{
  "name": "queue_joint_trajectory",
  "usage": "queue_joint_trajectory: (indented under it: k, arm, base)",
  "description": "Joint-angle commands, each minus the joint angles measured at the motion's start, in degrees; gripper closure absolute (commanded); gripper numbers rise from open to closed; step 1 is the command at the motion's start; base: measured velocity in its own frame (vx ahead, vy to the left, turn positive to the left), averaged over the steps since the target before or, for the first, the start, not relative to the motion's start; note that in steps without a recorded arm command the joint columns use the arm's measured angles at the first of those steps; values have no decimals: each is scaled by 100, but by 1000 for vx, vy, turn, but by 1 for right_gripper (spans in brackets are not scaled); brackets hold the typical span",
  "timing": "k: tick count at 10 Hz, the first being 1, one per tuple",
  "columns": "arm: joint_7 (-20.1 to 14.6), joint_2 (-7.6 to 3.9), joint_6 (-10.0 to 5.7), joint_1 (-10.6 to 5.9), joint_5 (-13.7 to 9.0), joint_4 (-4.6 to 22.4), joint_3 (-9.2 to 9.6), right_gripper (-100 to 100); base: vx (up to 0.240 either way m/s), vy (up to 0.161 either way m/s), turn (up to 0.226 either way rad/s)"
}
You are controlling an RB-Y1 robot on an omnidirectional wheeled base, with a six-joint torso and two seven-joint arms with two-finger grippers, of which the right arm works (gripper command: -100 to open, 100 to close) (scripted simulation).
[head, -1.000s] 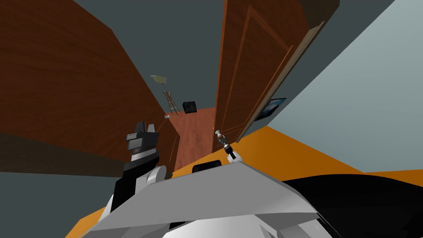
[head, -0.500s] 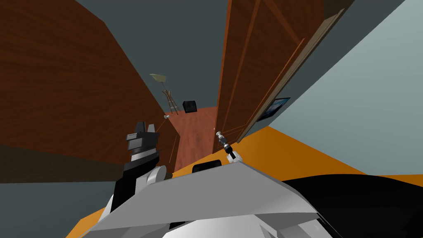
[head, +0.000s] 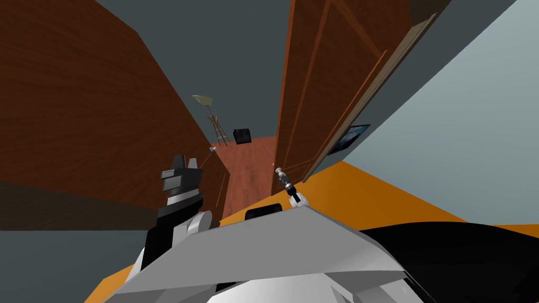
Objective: Push the door open
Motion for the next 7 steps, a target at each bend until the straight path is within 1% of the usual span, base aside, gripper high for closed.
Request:
queue_joint_trajectory:
  k: [1, 5, 7]
  arm:
    - [-165, -5, -26, -24, -68, 7, -12, 100]
    - [-697, -9, -26, -27, -274, 5, -22, 100]
    - [-1035, -11, -26, -29, -419, 3, -29, 100]
  base:
    - [20, 3, 14]
    - [26, 6, 26]
    - [41, 12, 38]
